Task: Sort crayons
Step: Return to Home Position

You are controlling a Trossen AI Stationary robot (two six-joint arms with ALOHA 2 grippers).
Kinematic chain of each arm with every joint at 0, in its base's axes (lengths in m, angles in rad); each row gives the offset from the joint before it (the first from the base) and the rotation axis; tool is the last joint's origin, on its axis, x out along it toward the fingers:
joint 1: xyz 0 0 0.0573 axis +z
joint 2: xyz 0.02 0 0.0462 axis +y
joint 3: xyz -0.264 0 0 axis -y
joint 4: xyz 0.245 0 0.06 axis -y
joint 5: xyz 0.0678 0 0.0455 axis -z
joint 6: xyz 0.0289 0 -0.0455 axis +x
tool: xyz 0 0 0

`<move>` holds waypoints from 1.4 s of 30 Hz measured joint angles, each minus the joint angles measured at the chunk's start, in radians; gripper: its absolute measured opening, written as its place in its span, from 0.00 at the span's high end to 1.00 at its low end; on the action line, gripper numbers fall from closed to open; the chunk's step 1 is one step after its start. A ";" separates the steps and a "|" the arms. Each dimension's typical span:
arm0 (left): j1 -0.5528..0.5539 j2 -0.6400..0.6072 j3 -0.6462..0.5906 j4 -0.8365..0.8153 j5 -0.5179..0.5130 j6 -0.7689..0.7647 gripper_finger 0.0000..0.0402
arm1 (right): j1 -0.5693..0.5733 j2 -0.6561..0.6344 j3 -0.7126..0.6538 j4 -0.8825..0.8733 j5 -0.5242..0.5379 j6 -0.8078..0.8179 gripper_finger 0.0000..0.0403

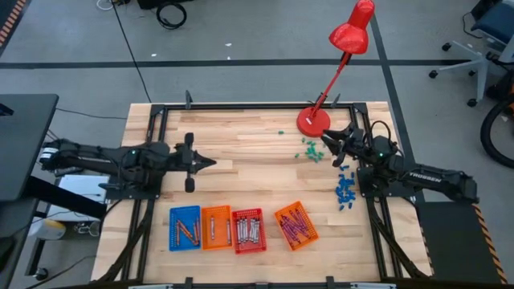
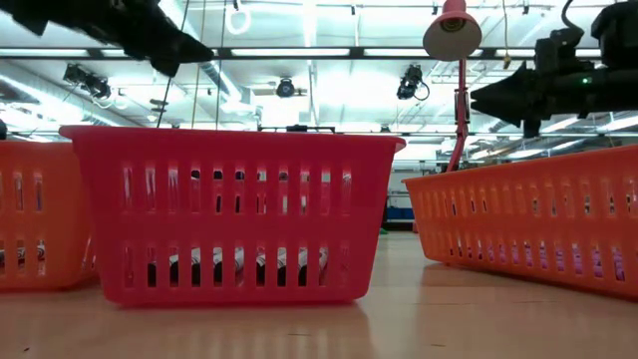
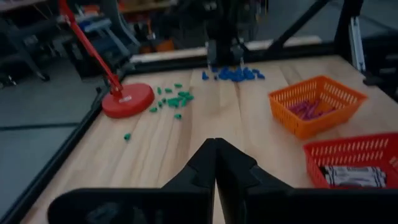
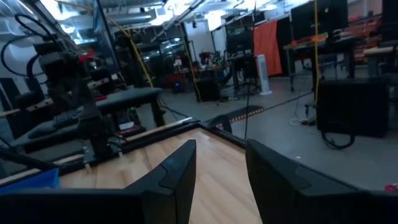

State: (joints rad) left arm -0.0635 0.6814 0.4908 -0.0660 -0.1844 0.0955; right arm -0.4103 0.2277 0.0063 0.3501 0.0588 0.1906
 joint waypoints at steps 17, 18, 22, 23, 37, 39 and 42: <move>0.001 -0.497 -0.372 0.188 0.003 0.028 0.97 | 0.000 -0.126 0.000 -0.023 0.072 0.014 0.64; 0.001 -0.519 -0.391 0.196 0.010 0.032 0.97 | 0.000 -0.125 0.000 -0.025 0.092 0.048 0.64; -0.001 -0.597 -0.475 0.288 0.056 0.031 0.97 | 0.000 -0.123 0.000 -0.026 0.105 0.150 0.64; -0.001 -0.612 -0.482 0.283 0.072 0.025 0.97 | 0.000 -0.123 0.000 -0.026 0.105 0.155 0.64; -0.001 -0.630 -0.483 0.263 0.182 -0.186 0.95 | 0.000 -0.123 0.000 -0.023 0.104 0.148 0.64; -0.001 -0.630 -0.483 0.263 0.182 -0.186 0.95 | 0.000 -0.123 0.000 -0.023 0.104 0.148 0.64; -0.002 -0.630 -0.483 0.263 0.182 -0.186 0.95 | 0.000 -0.123 0.000 -0.023 0.104 0.148 0.64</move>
State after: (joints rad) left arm -0.0650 0.0513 0.0082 0.1970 -0.0029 -0.0906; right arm -0.4103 0.1043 0.0063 0.3271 0.1627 0.3382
